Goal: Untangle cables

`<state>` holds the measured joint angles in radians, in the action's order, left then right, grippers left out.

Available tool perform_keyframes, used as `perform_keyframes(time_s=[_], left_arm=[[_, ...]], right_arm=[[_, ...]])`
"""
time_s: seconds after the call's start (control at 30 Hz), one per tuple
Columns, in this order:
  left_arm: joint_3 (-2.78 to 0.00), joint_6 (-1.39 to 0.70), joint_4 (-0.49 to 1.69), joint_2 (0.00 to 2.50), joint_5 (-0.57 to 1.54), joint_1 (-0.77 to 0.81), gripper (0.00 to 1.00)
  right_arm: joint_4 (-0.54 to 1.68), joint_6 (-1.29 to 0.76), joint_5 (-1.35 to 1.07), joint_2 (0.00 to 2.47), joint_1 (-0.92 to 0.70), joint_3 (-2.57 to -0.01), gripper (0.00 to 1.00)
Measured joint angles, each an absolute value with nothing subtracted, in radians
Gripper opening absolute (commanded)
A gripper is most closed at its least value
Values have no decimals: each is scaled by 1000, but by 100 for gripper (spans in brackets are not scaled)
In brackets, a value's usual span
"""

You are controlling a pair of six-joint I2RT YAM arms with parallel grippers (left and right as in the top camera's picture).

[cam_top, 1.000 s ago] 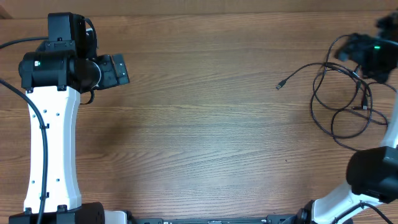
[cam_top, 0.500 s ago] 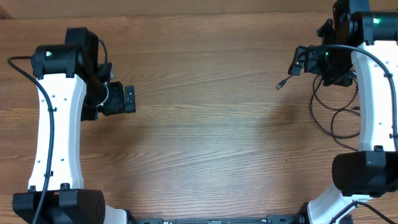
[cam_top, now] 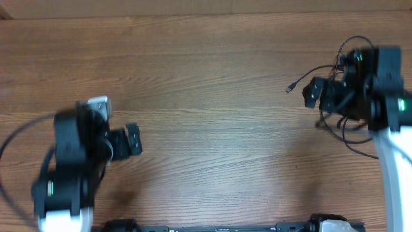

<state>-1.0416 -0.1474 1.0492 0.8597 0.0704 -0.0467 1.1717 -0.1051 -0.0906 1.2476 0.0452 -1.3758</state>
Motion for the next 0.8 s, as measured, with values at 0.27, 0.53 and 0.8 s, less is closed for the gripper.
perform_keyframes(time_s=[0.27, 0.53, 0.8], left_arm=[[-918, -158, 1027, 554, 72, -47, 100], [-913, -159, 1119, 537, 72, -47, 100], [-911, -159, 1155, 537, 72, -47, 100]], right_arm=[[1177, -106, -89, 988, 45, -1206, 100], [1196, -105, -89, 986, 45, -1204, 100], [1196, -105, -89, 1051, 45, -1204, 100]])
